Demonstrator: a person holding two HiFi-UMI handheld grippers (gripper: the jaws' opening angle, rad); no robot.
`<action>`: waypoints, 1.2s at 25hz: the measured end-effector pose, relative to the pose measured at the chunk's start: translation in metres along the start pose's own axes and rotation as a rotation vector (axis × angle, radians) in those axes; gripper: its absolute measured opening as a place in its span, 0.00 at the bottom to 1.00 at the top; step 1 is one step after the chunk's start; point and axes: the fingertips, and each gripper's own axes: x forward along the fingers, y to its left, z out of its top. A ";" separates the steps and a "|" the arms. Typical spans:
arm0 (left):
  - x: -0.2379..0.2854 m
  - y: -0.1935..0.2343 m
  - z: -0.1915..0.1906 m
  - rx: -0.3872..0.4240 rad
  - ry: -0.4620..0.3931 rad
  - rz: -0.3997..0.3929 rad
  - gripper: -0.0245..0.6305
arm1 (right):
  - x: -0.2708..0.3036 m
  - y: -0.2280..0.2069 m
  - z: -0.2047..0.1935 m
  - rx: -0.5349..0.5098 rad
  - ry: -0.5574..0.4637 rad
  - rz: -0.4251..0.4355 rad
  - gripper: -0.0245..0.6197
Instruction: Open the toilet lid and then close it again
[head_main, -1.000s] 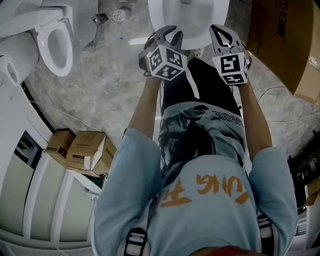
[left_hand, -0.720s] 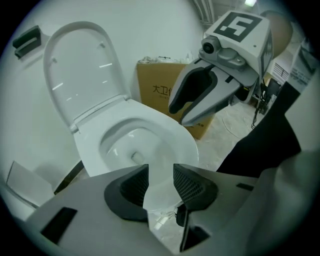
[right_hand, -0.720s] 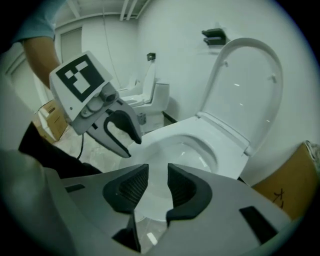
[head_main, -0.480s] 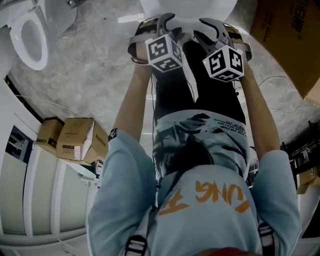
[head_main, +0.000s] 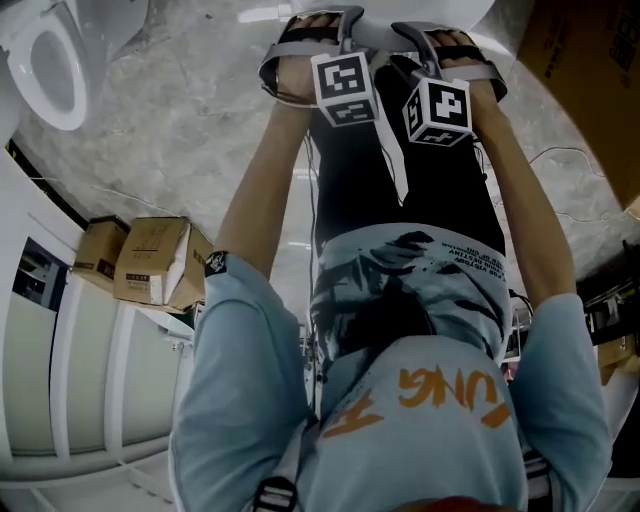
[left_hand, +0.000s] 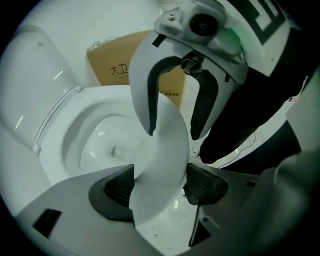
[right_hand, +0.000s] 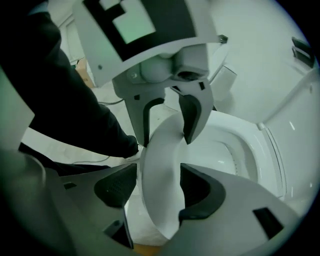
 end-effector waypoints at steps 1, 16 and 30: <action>0.002 0.000 0.001 -0.008 0.001 -0.008 0.56 | 0.004 0.002 -0.002 -0.022 0.010 -0.003 0.48; 0.011 -0.004 0.006 0.079 0.025 -0.059 0.59 | 0.014 -0.002 -0.007 0.052 0.024 0.049 0.45; -0.015 0.002 0.009 0.210 0.040 0.093 0.53 | -0.015 -0.006 0.006 0.065 -0.005 -0.023 0.43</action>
